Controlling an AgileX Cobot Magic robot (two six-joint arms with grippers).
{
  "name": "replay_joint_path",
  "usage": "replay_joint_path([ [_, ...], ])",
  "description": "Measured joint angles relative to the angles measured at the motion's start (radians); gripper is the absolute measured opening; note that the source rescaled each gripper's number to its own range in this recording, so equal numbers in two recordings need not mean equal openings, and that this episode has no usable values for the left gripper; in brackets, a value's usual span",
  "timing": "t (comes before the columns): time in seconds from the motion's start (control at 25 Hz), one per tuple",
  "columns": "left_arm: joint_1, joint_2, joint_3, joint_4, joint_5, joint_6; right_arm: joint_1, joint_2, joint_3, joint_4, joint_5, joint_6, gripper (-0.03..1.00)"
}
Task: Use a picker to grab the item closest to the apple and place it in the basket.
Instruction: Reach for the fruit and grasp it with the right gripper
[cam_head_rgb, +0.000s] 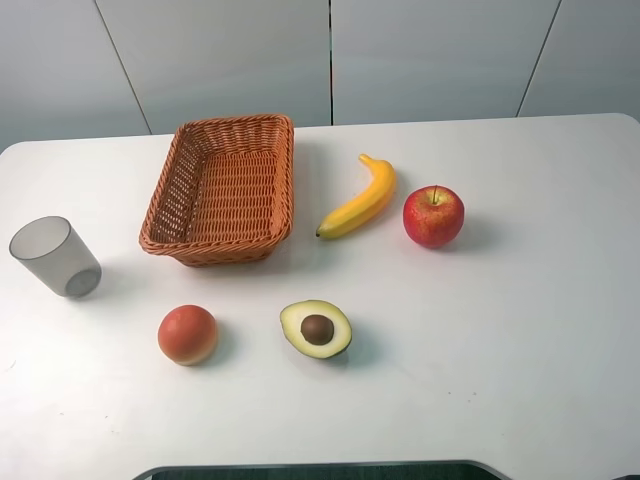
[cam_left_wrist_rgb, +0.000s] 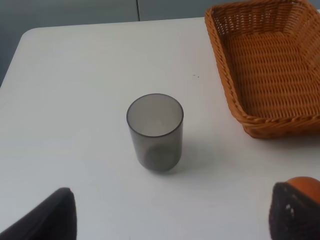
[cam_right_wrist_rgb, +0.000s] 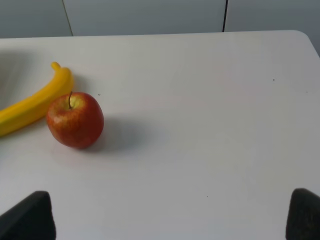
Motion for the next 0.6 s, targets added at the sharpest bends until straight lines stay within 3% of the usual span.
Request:
replay_joint_path([
  [0.6, 0.000, 0.000, 0.000, 0.000, 0.000, 0.000, 0.000, 0.000, 0.000, 0.000, 0.000, 0.000, 1.00],
])
